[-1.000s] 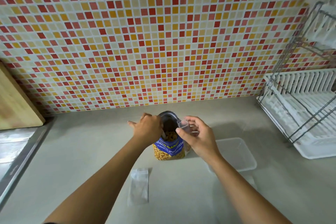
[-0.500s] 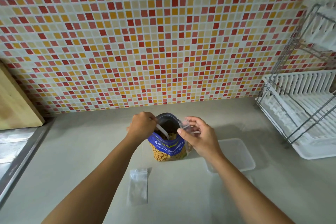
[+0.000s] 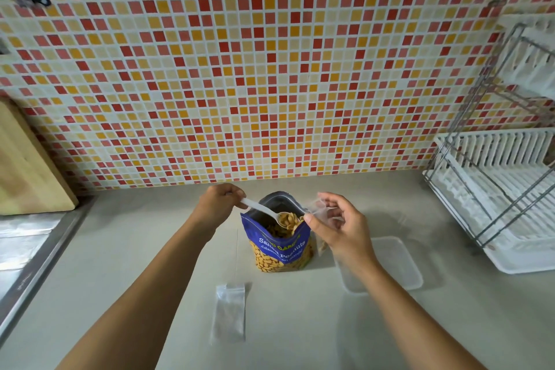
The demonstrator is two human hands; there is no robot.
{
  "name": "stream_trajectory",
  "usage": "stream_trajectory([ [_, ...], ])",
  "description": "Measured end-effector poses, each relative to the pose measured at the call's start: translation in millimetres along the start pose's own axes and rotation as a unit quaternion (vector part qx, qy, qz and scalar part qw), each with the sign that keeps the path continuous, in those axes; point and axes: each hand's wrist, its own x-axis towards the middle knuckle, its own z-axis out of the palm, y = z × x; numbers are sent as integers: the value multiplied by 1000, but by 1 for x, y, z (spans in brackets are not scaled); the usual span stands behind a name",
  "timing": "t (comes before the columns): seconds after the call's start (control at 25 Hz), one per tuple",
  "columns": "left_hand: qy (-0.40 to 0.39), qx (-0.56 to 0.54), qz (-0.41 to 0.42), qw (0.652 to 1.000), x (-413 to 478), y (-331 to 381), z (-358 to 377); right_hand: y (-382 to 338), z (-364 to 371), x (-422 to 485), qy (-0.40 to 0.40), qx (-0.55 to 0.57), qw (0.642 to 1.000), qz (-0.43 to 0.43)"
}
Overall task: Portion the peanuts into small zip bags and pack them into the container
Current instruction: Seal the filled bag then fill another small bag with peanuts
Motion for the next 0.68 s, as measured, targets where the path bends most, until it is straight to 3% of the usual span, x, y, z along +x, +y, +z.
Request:
stream_trajectory([
  [0.28,25,-54,-34,998,-7,8,-22,-7,10,5,-11,-122,990,-63],
  [0.44,54,-47,-5,997,-6,26,-45,-8,18,5,-12,-164,983,-81],
  [0.68,33,36,60,997,-5,53,-46,-17,30,4,-16,-153,985,-82],
])
